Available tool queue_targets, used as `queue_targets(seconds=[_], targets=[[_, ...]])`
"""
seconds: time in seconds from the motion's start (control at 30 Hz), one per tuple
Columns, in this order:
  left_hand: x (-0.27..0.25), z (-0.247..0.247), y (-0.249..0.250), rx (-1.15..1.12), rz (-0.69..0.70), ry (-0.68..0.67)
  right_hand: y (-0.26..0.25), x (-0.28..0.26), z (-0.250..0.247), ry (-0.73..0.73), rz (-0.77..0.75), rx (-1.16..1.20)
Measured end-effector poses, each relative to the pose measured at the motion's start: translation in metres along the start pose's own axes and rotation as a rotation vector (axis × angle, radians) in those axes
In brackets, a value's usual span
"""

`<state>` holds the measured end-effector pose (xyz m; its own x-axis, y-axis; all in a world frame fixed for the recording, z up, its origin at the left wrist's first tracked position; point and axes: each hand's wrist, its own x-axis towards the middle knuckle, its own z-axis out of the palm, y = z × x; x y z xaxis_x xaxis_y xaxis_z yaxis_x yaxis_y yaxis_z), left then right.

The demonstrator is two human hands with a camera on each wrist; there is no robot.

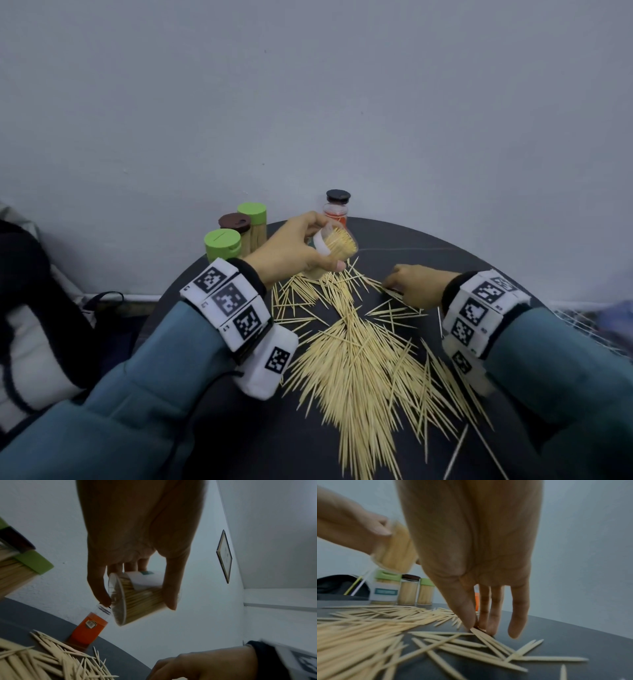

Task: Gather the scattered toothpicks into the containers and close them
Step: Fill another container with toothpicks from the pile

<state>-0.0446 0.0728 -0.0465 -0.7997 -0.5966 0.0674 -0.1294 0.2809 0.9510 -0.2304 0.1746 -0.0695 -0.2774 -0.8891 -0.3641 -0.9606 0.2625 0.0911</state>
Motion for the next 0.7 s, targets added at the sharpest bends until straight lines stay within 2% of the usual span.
queue_targets(seconds=[0.13, 0.27, 0.4, 0.47, 0.53, 0.7], targets=[[-0.002, 0.002, -0.001, -0.002, 0.008, -0.006, -0.015, -0.014, 0.007, -0.01, -0.067, 0.042], [-0.004, 0.003, 0.0, 0.018, 0.009, -0.006, -0.029, -0.03, 0.01, 0.01, -0.06, 0.086], [-0.005, 0.004, 0.001, 0.026, 0.012, -0.005, -0.04, -0.039, 0.014, 0.03, 0.039, 0.158], [-0.006, 0.004, 0.0, 0.024, 0.017, -0.006, -0.045, -0.04, 0.015, 0.019, 0.091, 0.052], [-0.006, 0.005, 0.0, 0.017, 0.018, -0.007, -0.048, -0.04, 0.015, 0.017, 0.102, -0.035], [-0.005, 0.005, -0.001, 0.011, 0.024, -0.006, -0.055, -0.041, 0.01, -0.001, 0.09, 0.029]])
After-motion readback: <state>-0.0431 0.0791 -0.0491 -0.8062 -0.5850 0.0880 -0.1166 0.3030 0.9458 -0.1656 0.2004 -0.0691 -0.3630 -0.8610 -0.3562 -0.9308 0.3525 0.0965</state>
